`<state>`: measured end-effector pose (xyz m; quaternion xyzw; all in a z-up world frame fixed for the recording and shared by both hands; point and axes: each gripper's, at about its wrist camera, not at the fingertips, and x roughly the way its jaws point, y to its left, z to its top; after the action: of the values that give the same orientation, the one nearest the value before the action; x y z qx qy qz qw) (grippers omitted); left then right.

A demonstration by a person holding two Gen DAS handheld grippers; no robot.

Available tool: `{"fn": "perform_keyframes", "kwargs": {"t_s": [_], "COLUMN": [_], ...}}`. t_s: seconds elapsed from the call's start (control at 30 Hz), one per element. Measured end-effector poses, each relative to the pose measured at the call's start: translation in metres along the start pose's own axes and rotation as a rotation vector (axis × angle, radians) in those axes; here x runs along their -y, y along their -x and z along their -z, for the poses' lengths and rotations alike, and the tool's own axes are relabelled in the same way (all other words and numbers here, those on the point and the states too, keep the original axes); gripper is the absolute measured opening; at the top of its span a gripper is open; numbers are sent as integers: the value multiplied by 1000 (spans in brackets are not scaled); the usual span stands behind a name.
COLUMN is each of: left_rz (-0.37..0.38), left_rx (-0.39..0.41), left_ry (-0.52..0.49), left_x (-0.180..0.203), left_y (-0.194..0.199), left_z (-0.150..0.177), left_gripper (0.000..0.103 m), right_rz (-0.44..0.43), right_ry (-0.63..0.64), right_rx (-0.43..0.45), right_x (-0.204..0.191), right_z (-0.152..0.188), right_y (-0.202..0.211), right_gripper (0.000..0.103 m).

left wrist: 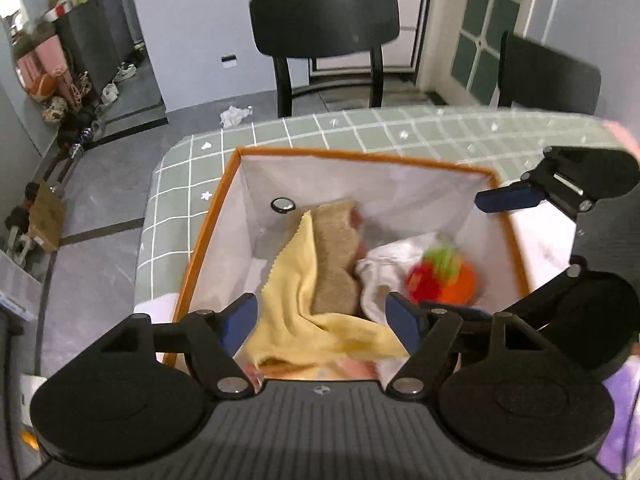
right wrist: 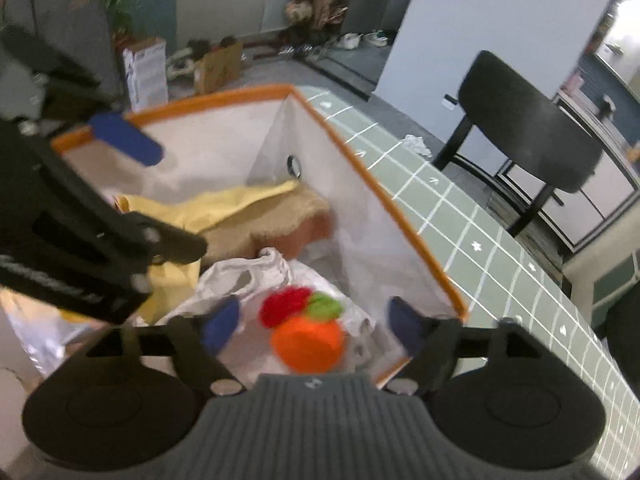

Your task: Organize soft objects

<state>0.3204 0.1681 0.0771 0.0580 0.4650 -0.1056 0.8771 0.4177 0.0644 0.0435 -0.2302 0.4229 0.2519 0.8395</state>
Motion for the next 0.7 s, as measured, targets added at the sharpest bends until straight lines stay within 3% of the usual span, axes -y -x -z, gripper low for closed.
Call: {"fn": "perform_keyframes", "kwargs": {"t_s": [0.17, 0.37, 0.47, 0.57, 0.7], "left_rz": [-61, -100, -152, -152, -179], "left_rx": [50, 53, 71, 42, 74], "left_ry": [64, 191, 223, 264, 300], "left_x": [14, 14, 18, 22, 27], "left_y": [41, 68, 80, 84, 90], "left_z": [11, 28, 40, 46, 57], "left_gripper": [91, 91, 91, 92, 99], "right_rz": [-40, 29, 60, 73, 84], "right_ry": [-87, -164, -178, -204, -229], "right_rx": [30, 3, 25, 58, 99], "right_x": [-1, -22, -34, -43, -45], "right_z": [6, 13, 23, 36, 52], "right_y": [39, 79, 97, 107, 106], "right_gripper": [100, 100, 100, 100, 100]}}
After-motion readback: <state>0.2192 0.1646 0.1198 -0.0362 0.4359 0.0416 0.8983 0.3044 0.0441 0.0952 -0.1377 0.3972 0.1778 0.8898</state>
